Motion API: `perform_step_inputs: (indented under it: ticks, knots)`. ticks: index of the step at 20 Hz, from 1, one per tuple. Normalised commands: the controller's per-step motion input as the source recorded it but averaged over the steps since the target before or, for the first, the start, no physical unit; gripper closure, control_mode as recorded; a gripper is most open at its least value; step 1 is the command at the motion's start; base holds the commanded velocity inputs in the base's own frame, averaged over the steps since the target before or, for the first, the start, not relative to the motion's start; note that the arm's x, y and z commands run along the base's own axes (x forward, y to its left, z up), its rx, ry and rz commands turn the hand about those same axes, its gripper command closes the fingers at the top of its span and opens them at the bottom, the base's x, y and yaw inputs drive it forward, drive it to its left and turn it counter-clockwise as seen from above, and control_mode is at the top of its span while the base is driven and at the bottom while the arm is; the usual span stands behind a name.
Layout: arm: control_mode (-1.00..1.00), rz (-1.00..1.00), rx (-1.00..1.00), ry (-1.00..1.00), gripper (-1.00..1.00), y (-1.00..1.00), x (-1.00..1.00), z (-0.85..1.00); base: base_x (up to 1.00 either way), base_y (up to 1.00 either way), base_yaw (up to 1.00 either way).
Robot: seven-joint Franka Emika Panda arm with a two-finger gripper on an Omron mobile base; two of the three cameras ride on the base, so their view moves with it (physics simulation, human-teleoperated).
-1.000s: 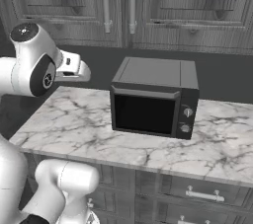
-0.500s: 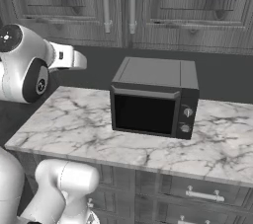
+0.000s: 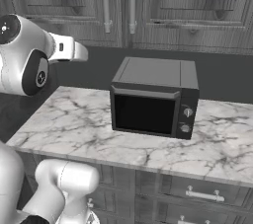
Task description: Move the bowls from the cabinet to the plates on the dining table.
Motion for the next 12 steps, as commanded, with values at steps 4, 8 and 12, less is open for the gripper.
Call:
perform_step_inputs:
  ticks: [4, 8, 12]
  knots:
    - [-1.0, -0.05, 0.1, 0.03, -1.0, 0.0, 0.0, 0.29, 0.0, 0.0, 0.0]
    - [-1.0, -0.01, 0.1, 0.01, -1.0, 0.0, -0.47, 0.22, 0.0, 0.0, 0.0]
    - [-1.0, 0.0, 0.09, 0.0, -1.0, -0.03, -0.62, 0.4, 0.0, 0.0, 0.0]
